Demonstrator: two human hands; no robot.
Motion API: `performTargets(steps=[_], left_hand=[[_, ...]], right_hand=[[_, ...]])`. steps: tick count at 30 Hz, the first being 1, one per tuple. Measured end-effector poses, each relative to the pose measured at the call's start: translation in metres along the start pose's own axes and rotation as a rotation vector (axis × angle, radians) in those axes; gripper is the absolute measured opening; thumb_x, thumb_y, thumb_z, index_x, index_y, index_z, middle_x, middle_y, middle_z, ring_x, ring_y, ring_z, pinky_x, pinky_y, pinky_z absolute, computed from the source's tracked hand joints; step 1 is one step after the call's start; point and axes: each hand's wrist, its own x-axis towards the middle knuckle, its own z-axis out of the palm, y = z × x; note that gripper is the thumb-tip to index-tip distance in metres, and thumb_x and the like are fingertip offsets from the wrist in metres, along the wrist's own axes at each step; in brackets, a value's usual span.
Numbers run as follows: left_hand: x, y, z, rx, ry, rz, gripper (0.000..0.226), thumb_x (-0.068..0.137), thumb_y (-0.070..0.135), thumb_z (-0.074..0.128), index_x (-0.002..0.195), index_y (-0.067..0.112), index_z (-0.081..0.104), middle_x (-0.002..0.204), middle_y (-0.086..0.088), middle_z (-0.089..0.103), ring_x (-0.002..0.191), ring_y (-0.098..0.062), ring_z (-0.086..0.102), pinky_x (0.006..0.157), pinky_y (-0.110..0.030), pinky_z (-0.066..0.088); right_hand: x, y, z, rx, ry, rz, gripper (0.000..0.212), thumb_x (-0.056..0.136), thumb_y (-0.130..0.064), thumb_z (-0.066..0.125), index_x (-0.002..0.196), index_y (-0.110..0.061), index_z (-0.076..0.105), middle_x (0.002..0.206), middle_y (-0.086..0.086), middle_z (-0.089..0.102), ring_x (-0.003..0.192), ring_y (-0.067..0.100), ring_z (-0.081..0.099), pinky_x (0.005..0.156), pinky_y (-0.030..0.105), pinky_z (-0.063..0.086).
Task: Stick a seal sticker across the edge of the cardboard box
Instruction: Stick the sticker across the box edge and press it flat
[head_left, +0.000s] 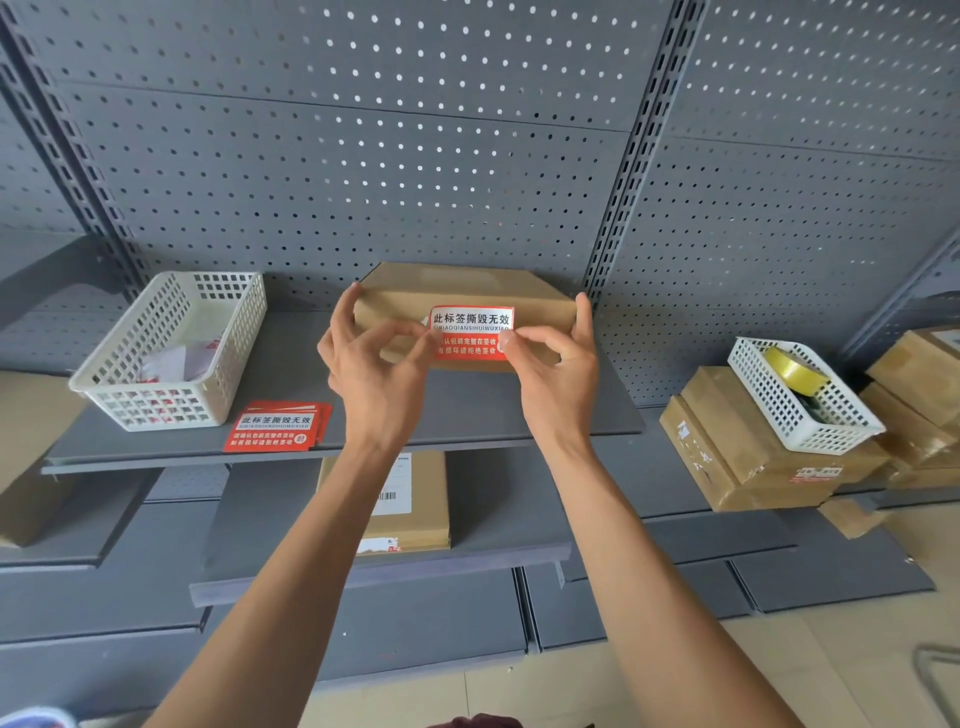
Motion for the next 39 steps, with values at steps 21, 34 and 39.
performTargets(steps=[21, 34, 39], left_hand=[[0.042, 0.018, 0.018, 0.085, 0.129, 0.039, 0.015, 0.08, 0.041, 0.07, 0.067, 0.032, 0.07, 0.151, 0.022, 0.035, 0.138, -0.012, 0.023, 0.104, -0.037, 0.016], [0.049, 0.014, 0.025, 0.128, 0.164, 0.08, 0.012, 0.077, 0.035, 0.07, 0.066, 0.03, 0.07, 0.149, 0.02, 0.036, 0.136, -0.018, 0.025, 0.104, -0.042, 0.02], [0.051, 0.013, 0.029, 0.142, 0.182, 0.087, 0.015, 0.077, 0.038, 0.071, 0.064, 0.031, 0.07, 0.148, 0.02, 0.036, 0.135, -0.017, 0.026, 0.102, -0.04, 0.02]], right_hand=[[0.036, -0.016, 0.028, -0.074, 0.145, -0.077, 0.007, 0.082, -0.025, 0.075, 0.076, -0.022, 0.072, 0.167, -0.003, 0.017, 0.149, 0.006, 0.015, 0.119, 0.04, 0.027], [0.044, -0.008, 0.032, -0.146, 0.18, -0.134, 0.014, 0.081, -0.023, 0.076, 0.07, -0.026, 0.068, 0.167, -0.001, 0.019, 0.15, 0.014, 0.017, 0.112, 0.025, 0.019], [0.048, -0.004, 0.035, -0.175, 0.196, -0.149, 0.011, 0.079, -0.025, 0.076, 0.07, -0.024, 0.07, 0.167, 0.0, 0.019, 0.15, 0.019, 0.019, 0.11, 0.025, 0.019]])
